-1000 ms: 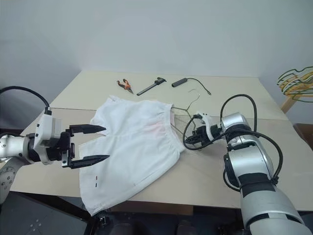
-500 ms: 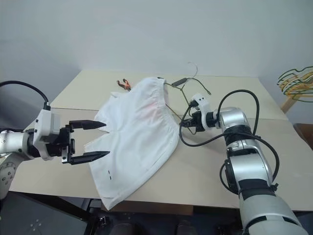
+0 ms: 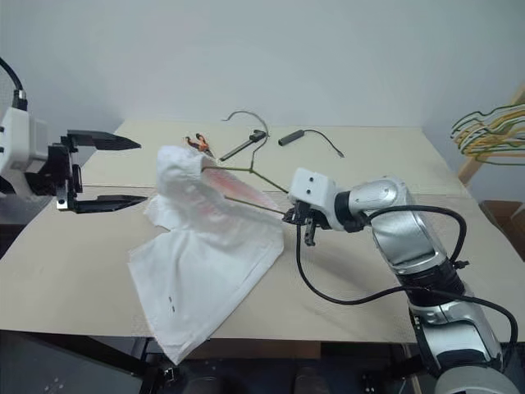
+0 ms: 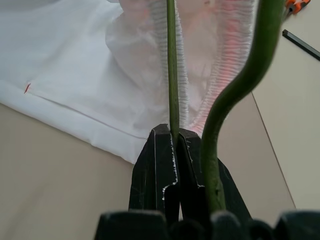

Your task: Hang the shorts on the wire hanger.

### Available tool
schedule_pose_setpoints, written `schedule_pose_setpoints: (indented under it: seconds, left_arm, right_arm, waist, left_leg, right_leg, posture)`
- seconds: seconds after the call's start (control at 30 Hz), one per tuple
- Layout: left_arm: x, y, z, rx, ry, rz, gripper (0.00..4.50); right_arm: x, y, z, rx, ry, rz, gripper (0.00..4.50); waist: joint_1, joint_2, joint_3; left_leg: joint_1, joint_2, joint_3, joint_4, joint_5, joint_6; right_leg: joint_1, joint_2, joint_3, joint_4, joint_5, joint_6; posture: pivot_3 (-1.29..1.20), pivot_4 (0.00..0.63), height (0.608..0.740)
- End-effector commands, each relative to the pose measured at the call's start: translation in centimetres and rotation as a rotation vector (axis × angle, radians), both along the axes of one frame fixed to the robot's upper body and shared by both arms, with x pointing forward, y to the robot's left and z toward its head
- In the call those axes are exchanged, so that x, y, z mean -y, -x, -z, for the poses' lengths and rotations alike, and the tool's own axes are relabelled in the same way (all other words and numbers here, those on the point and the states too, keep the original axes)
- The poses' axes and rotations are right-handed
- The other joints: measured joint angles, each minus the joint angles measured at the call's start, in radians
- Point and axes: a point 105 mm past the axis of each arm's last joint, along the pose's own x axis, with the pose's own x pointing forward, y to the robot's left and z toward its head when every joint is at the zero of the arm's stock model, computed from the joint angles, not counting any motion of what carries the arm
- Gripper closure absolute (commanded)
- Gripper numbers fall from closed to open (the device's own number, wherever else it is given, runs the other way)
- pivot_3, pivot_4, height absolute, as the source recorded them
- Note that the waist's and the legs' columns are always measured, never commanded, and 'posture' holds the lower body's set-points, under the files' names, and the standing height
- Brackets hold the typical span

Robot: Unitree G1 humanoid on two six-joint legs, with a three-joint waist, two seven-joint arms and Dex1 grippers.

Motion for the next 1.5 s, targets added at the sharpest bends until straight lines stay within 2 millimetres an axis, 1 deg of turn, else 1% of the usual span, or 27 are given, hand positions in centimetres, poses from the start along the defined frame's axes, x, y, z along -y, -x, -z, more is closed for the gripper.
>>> schedule_pose_setpoints:
  seconds: [0.03,0.07,0.17,0.23,0.3,0.37,0.43,0.57,0.73,0.8,0.9,1.03,1.1,1.2,1.33,1.37,1.43,1.5]
  left_arm:
    - [0.4,-1.6,0.4,-0.009,-0.086,0.035,0.02]
    - [0.5,-1.9,0.7,-0.02,-0.11,0.052,0.02]
    - [1.2,-3.3,2.6,-0.044,-0.246,0.09,0.02]
    - [1.6,-3.9,3.2,-0.06,-0.274,0.1,0.02]
    - [2.4,-4.1,4.1,-0.101,-0.312,0.133,0.02]
    - [2.9,-4.5,5.0,-0.111,-0.347,0.15,0.43]
    - [3.2,-4.8,5.3,-0.113,-0.352,0.156,0.92]
    - [3.8,-5.0,5.7,-0.128,-0.307,0.172,2.22]
    - [3.9,-4.8,6.1,-0.137,-0.29,0.178,3.93]
    - [4.0,-4.8,6.1,-0.141,-0.273,0.181,4.48]
    - [4.0,-4.9,6.1,-0.129,-0.241,0.157,4.48]
    - [3.3,-4.8,5.9,-0.149,-0.2,0.129,4.5]
    - [2.7,-4.7,5.8,-0.161,-0.187,0.107,4.5]
    - [1.7,-4.6,5.7,-0.181,-0.162,0.063,4.5]
    - [0.8,-4.6,5.4,-0.196,-0.124,0.012,4.5]
    - [0.7,-4.6,5.4,-0.199,-0.114,0.002,4.5]
    - [0.6,-4.7,5.3,-0.2,-0.094,-0.016,4.5]
    - [0.6,-4.8,5.2,-0.2,-0.077,-0.028,4.5]
  right_arm:
    - [-0.6,0.9,-1.1,0.022,0.011,-0.014,4.5]
    - [-0.6,1.0,-1.1,0.021,0.017,-0.012,4.5]
    - [-0.8,1.2,-1.3,0.028,0.034,-0.017,4.5]
    - [-0.8,1.3,-1.5,0.03,0.039,-0.018,4.5]
    - [-0.9,1.3,-1.8,0.03,0.04,-0.017,4.5]
    - [-0.9,1.4,-2.0,0.03,0.041,-0.016,4.5]
    - [-1.0,1.5,-2.2,0.029,0.041,-0.017,4.5]
    - [-0.9,1.7,-2.3,0.024,0.042,-0.009,4.5]
    - [-1.0,2.0,-2.3,0.027,0.049,-0.014,4.5]
    - [-1.1,2.0,-2.2,0.043,0.053,-0.02,4.5]
    - [-1.1,1.9,-2.1,0.048,0.041,-0.013,4.5]
    - [-0.8,1.5,-2.2,0.064,0.018,0.015,3.44]
    - [-0.2,1.2,-2.2,0.059,0.0,0.052,2.68]
    - [1.9,0.5,-2.6,0.059,-0.04,0.157,1.63]
    - [5.3,-0.2,-3.8,0.086,-0.148,0.31,0.28]
    - [6.2,-0.1,-4.0,0.07,-0.186,0.338,0.05]
    - [7.5,0.4,-3.7,0.063,-0.23,0.37,0.05]
    - [8.2,0.8,-2.6,0.04,-0.28,0.395,0.05]
  waist:
    - [-0.001,0.0,0.0]
    - [-0.005,0.0,0.0]
    - [-0.016,0.0,0.0]
    - [-0.021,0.0,0.0]
    - [-0.032,0.0,0.0]
    - [-0.043,0.0,0.0]
    - [-0.051,0.0,0.0]
    - [-0.064,0.0,0.0]
    - [-0.077,0.0,0.0]
    - [-0.077,0.0,0.0]
    - [-0.076,0.0,0.0]
    - [-0.075,0.0,0.0]
    - [-0.075,0.0,0.0]
    - [-0.075,0.0,0.0]
    - [-0.073,0.0,0.0]
    - [-0.073,0.0,0.0]
    - [-0.069,-0.001,0.0]
    - [-0.07,-0.001,-0.001]
  left_leg:
    - [0.0,0.0,0.0,0.0,0.0,0.0]
    - [0.0,0.0,0.0,0.001,0.0,0.0]
    - [-0.002,0.0,0.0,0.001,0.0,0.0]
    - [-0.002,0.0,0.0,0.001,0.0,0.001]
    - [-0.002,0.0,0.0,0.001,0.0,0.001]
    - [-0.003,0.0,0.0,0.001,0.0,0.001]
    - [-0.003,0.0,0.0,0.001,0.0,0.001]
    - [-0.003,0.0,0.0,0.002,-0.001,0.001]
    - [-0.003,0.0,0.0,0.002,-0.001,0.001]
    - [-0.002,0.0,0.0,0.002,-0.001,0.001]
    - [-0.002,0.0,0.0,0.002,-0.001,0.001]
    - [-0.003,0.0,0.0,0.002,-0.001,0.001]
    - [-0.003,0.0,0.0,0.002,-0.001,0.001]
    - [-0.002,0.0,0.0,0.002,-0.001,0.001]
    - [-0.003,0.0,0.0,0.002,-0.001,0.001]
    - [-0.003,0.0,0.0,0.002,-0.001,0.001]
    - [-0.002,0.0,-0.001,0.002,-0.001,0.001]
    - [-0.002,0.0,-0.001,0.002,-0.001,0.001]
  right_leg:
    - [0.0,0.0,0.0,0.0,0.0,0.0]
    - [0.0,0.0,0.0,0.0,0.0,0.0]
    - [-0.001,0.0,0.0,-0.001,0.0,0.0]
    - [-0.001,0.0,0.0,-0.001,0.0,0.0]
    - [-0.001,0.0,0.0,-0.001,0.0,0.0]
    - [-0.002,0.0,0.001,-0.001,0.0,0.0]
    - [-0.002,0.0,0.001,-0.001,0.0,0.0]
    - [-0.002,0.0,0.001,0.0,0.0,0.0]
    - [-0.002,-0.001,0.001,0.0,0.0,0.0]
    - [-0.002,-0.001,0.001,0.001,0.0,0.0]
    - [-0.002,-0.001,0.001,0.001,0.0,0.0]
    - [-0.002,-0.001,0.001,0.001,0.0,0.001]
    - [-0.002,-0.001,0.001,0.001,0.0,0.001]
    - [-0.002,-0.001,0.001,0.001,0.0,0.001]
    - [-0.002,-0.001,0.001,0.001,0.0,0.001]
    - [-0.002,-0.001,0.001,0.001,0.0,0.001]
    - [-0.001,-0.001,0.001,0.001,0.0,0.001]
    - [-0.001,-0.001,0.0,0.0,0.0,0.001]
  posture:
    - [-0.01,0.0,0.74]
    - [-0.01,0.0,0.74]
    - [-0.03,0.0,0.74]
    - [-0.03,0.0,0.74]
    - [-0.04,0.0,0.74]
    - [-0.05,0.0,0.74]
    - [-0.05,0.0,0.74]
    - [-0.06,0.0,0.74]
    - [-0.06,0.0,0.74]
    - [-0.06,0.0,0.74]
    - [-0.06,0.0,0.74]
    - [-0.06,0.0,0.74]
    - [-0.06,0.0,0.74]
    - [-0.06,0.0,0.74]
    - [-0.07,0.0,0.74]
    - [-0.07,0.0,0.74]
    - [-0.07,0.0,0.74]
    - [-0.07,0.0,0.74]
